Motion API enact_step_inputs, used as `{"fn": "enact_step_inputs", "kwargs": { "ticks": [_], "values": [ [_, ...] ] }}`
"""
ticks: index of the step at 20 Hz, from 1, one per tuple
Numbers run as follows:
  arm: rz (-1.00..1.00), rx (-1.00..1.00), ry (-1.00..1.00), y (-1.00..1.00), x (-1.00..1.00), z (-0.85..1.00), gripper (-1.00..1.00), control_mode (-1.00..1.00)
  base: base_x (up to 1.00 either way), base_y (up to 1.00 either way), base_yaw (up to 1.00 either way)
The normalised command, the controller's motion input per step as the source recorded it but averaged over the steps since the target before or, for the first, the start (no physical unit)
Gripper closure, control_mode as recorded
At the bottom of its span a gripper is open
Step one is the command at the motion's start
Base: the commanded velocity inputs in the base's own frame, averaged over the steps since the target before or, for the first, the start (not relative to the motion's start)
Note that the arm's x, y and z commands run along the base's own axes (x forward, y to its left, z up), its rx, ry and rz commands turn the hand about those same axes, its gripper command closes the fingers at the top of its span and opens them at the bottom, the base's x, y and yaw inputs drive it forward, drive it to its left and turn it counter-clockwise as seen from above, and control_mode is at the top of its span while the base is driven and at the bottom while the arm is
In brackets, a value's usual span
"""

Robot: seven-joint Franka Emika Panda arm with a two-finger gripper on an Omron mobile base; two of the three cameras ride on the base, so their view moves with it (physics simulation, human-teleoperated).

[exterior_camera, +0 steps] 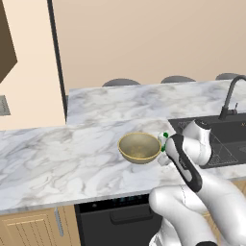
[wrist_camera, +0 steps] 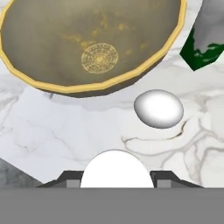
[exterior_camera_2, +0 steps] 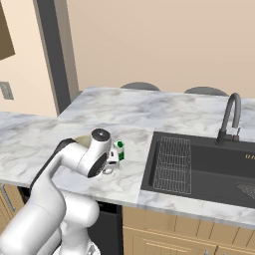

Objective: Gather the eggs and milk located in the vicinity of the sink area and place them right next to the bowl.

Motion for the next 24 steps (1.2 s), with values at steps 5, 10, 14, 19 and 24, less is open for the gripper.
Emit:
{"fn": "enact_step_inputs", "kwargs": {
  "ticks": [5,10,14,19,24],
  "values": [
    [-0.02,0.0,-0.11,0.35,0.0,-0.52,1.0,-1.0,0.0,0.0,0.0],
    [-0.01,0.0,0.0,0.1,0.0,-0.38,1.0,-1.0,0.0,0.0,0.0],
    [0.0,0.0,0.0,0.0,0.0,-0.14,1.0,-1.0,0.0,0.0,0.0],
    [0.0,0.0,0.03,0.0,0.0,-0.23,1.0,-1.0,0.0,0.0,0.0],
    [0.0,0.0,0.0,0.0,0.0,-0.23,1.0,-1.0,0.0,0.0,0.0]
  ]
}}
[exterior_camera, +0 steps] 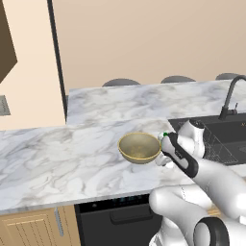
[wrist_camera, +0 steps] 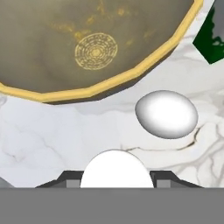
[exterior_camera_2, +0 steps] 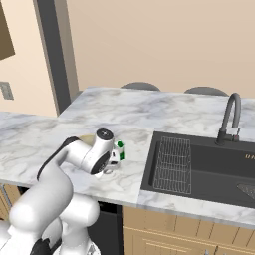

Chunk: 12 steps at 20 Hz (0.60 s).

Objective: Gather the eggs and milk located in the vicinity of the sink area and place them right next to the bowl.

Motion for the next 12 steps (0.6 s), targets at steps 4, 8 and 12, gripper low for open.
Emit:
{"fn": "enact_step_inputs", "kwargs": {
  "ticks": [4,8,12],
  "values": [
    [0.0,0.0,0.0,0.0,0.0,-0.44,1.0,-1.0,0.0,0.0,0.0],
    [0.0,-0.01,0.0,0.07,0.0,-0.51,1.0,-1.0,0.0,0.0,0.0],
    [0.0,-0.03,0.0,0.19,0.0,-0.46,1.0,-1.0,0.0,0.0,0.0]
  ]
}}
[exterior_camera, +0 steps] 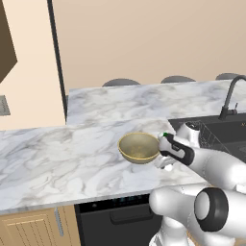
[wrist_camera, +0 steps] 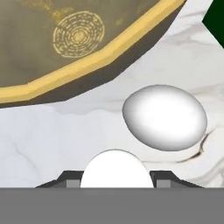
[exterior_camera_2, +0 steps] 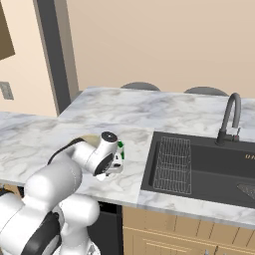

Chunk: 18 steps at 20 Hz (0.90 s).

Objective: Gather the eggs and milk located in the vicinity of the sink area and place them right next to the bowl.

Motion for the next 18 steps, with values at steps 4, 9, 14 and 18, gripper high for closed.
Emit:
{"fn": "enact_step_inputs", "kwargs": {
  "ticks": [4,9,14,18],
  "values": [
    [0.0,-0.02,-0.04,0.23,0.0,-0.27,1.0,-1.0,0.0,0.0,0.0],
    [0.0,0.0,-0.05,0.04,0.0,-0.13,1.0,-1.0,0.0,0.0,0.0],
    [0.0,0.0,-0.06,0.0,0.0,-0.16,-1.0,-1.0,0.0,0.0,0.0],
    [0.0,0.0,-0.04,0.0,0.0,-0.13,-1.0,-1.0,0.0,0.0,0.0]
  ]
}}
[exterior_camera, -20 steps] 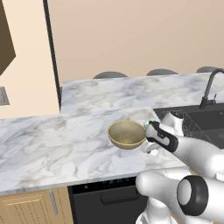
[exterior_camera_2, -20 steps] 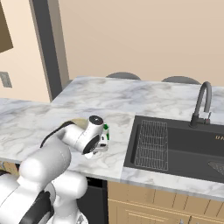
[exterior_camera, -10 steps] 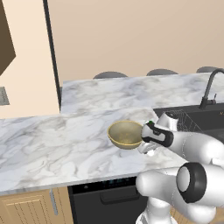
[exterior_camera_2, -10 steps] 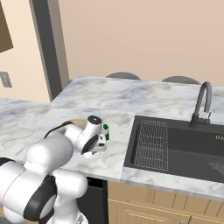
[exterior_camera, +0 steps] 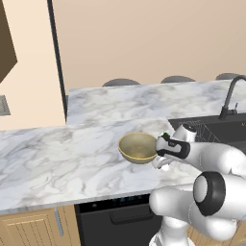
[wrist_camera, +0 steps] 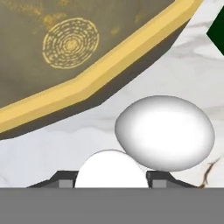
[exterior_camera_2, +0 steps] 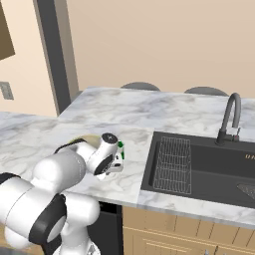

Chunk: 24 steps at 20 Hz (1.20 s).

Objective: Gather the eggs and milk located in the vicinity of the sink area and place them right next to the bowl.

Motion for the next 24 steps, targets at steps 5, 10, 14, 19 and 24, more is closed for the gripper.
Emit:
{"fn": "enact_step_inputs", "kwargs": {
  "ticks": [5,10,14,19,24],
  "values": [
    [0.0,0.0,-0.03,0.0,0.0,-0.08,-1.0,-1.0,0.0,0.0,0.0],
    [0.0,0.0,0.0,0.0,-0.03,0.01,-1.0,-1.0,0.0,0.0,0.0],
    [-0.07,0.0,0.0,-0.02,-0.3,0.2,-1.0,-1.0,0.0,0.0,0.0],
    [-0.08,0.0,0.0,-0.17,-0.47,0.57,-1.0,-1.0,0.0,0.0,0.0],
    [-0.03,-0.09,0.0,0.07,-0.52,0.77,-1.0,-1.0,0.0,0.0,0.0]
  ]
}}
